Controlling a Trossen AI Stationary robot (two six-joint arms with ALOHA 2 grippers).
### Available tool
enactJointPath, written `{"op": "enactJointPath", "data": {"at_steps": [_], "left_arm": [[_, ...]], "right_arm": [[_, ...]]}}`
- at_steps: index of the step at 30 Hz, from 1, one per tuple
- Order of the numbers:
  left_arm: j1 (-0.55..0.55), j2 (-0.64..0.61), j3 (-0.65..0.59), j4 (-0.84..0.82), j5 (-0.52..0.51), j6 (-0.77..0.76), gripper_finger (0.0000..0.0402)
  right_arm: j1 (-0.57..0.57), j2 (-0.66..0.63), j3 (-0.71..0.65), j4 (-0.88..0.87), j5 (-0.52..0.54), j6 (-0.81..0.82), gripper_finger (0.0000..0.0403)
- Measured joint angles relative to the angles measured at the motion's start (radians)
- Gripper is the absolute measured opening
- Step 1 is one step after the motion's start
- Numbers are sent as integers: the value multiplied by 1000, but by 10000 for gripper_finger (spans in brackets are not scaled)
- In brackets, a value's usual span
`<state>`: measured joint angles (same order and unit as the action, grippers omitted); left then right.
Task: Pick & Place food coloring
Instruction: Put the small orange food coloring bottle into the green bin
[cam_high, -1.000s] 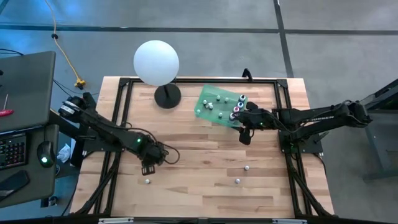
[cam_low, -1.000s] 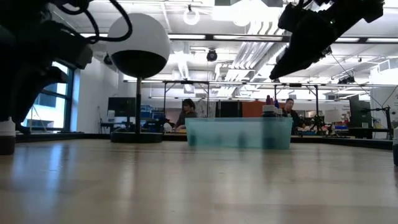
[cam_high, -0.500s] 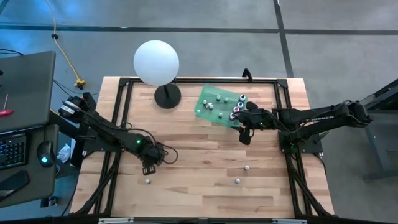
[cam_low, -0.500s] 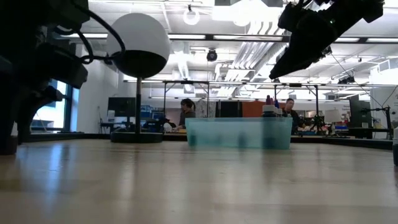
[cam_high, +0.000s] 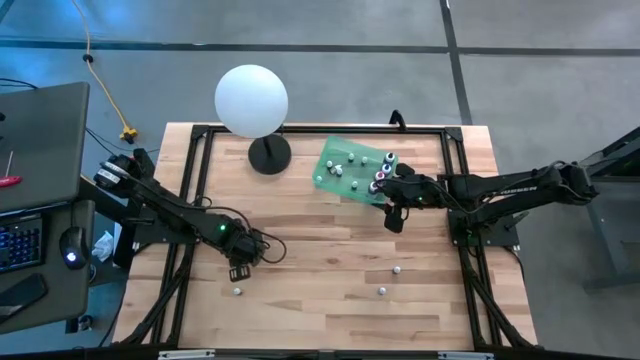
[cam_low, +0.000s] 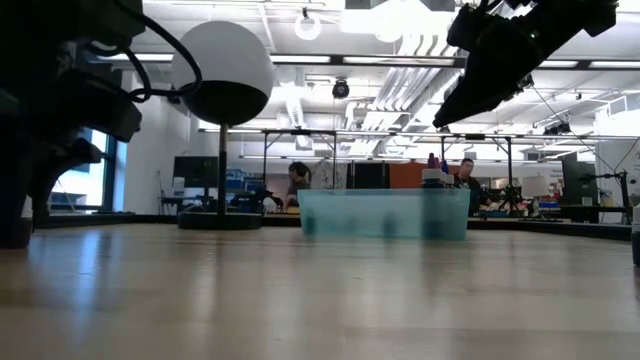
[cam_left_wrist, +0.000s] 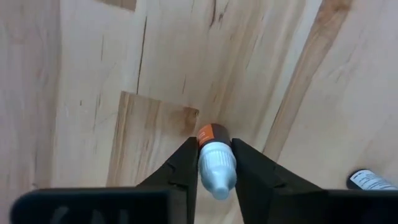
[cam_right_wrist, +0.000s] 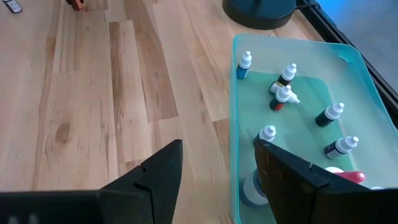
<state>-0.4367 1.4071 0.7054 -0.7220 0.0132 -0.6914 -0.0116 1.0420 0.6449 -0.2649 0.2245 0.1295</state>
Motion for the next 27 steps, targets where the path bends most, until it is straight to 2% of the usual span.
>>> {"op": "enactJointPath", "data": {"at_steps": [4,9,13,17,22,27], "left_arm": [[52,0,37,-18,-30,7,51],[211,1,160,-2,-82,61,70],[373,42,293,75,-59,308,79],[493,151,467,112,10,652,81],[585,355,745,12,-33,933,82],[651,581,1023,-164,-109,1084,82]], "right_arm": [[0,0,0,0,0,0,195],[0,0,0,0,0,0,195],[0,0,0,0,0,-26,195],[0,0,0,0,0,-52,195],[0,0,0,0,0,-52,195],[0,0,0,-1,0,-52,195]]}}
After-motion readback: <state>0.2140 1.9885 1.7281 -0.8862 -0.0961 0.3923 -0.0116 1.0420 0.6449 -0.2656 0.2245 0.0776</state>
